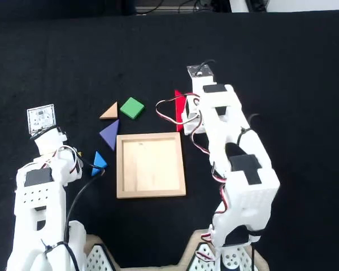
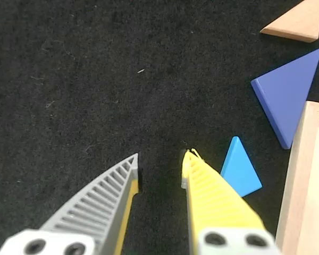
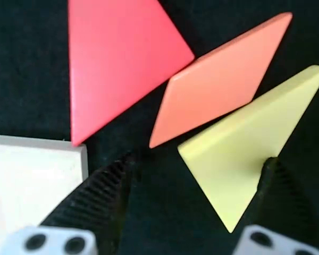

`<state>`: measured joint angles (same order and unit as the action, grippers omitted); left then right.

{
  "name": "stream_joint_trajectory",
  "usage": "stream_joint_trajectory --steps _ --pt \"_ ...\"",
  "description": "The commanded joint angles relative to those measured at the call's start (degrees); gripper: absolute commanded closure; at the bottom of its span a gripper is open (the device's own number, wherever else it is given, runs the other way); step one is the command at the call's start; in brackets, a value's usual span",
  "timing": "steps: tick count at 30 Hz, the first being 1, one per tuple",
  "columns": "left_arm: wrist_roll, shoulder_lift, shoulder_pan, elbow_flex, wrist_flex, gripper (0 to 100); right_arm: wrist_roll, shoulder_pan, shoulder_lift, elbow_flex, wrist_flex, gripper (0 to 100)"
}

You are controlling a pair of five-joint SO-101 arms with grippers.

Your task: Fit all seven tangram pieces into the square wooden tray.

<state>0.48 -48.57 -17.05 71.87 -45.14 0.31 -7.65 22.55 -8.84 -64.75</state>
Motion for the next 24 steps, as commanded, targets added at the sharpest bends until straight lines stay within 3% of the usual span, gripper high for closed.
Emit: stream_joint_trajectory --steps 1,6,20,24 --pt "-0.18 0.0 0.57 -0.22 0.97 86 -0.09 -0.53 0.84 1.98 0.26 65.9" --pt "-0.18 0.0 0.57 -0.22 0.88 86 -0.09 0.35 0.75 1.98 0.18 66.1" --pt "-0.44 0.0 0.57 -0.13 0.97 86 0.0 1.58 0.66 1.63 -0.09 82.6" --pt "-0.44 0.0 0.57 -0.13 0.97 86 0.0 1.67 0.57 1.98 -3.08 82.2"
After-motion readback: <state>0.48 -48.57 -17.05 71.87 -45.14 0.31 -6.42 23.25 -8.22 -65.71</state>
